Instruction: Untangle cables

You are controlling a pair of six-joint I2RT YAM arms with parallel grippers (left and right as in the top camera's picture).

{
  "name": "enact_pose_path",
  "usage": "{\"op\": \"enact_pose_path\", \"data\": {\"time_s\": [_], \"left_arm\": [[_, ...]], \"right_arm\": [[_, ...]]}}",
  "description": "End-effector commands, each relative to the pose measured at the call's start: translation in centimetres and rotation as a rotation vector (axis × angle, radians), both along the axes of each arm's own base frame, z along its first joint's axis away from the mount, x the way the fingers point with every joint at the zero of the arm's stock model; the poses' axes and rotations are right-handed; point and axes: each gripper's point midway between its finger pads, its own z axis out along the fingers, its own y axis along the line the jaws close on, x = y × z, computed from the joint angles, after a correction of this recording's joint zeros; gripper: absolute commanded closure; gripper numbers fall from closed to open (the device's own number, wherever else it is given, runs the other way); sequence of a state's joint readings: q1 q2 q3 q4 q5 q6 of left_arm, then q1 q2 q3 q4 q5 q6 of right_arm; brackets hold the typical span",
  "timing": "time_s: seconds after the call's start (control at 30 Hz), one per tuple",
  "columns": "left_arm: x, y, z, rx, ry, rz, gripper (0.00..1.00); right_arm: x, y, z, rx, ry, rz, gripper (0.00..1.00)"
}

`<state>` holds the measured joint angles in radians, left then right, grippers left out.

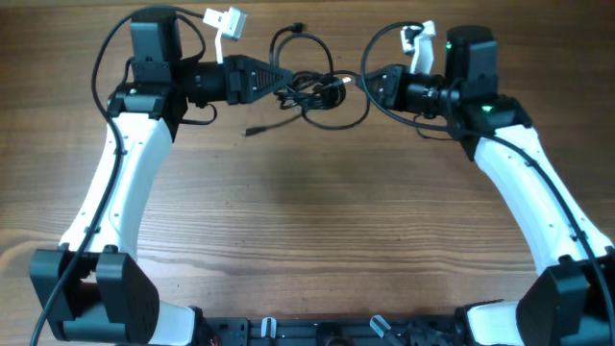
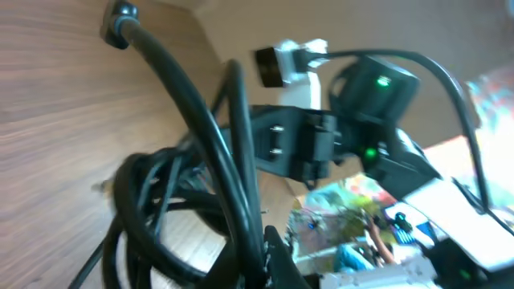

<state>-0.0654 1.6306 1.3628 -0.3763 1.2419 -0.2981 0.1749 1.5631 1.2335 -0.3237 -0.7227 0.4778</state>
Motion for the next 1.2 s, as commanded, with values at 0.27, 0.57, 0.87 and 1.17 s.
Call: {"op": "enact_pose_path", "data": {"time_s": [0.27,0.57,0.87,1.17], "left_arm": [[1.6,1.0,-0.2,0.041,0.116,0.146,0.96],[2.0,1.6,-1.4,0.070,0.208,0.219,0.96],[3.0,2.3,-2.2,-0.042,0.654,0.420,0.96],[4.1,3.5,-3.4,-0.275,1.283,0.713,0.96]], "right_arm": [[-1.8,-0.6,2.5,-0.064,-0.110,0.054,0.83],[-2.9,-0.6,2.2,-0.069,-0.072,0.070,0.81],[-5.3,3.3,1.9,-0.108,-0.085,0.168,0.68],[-4.4,2.9,0.3,-0.087,0.147,-0.104,0.36]]}}
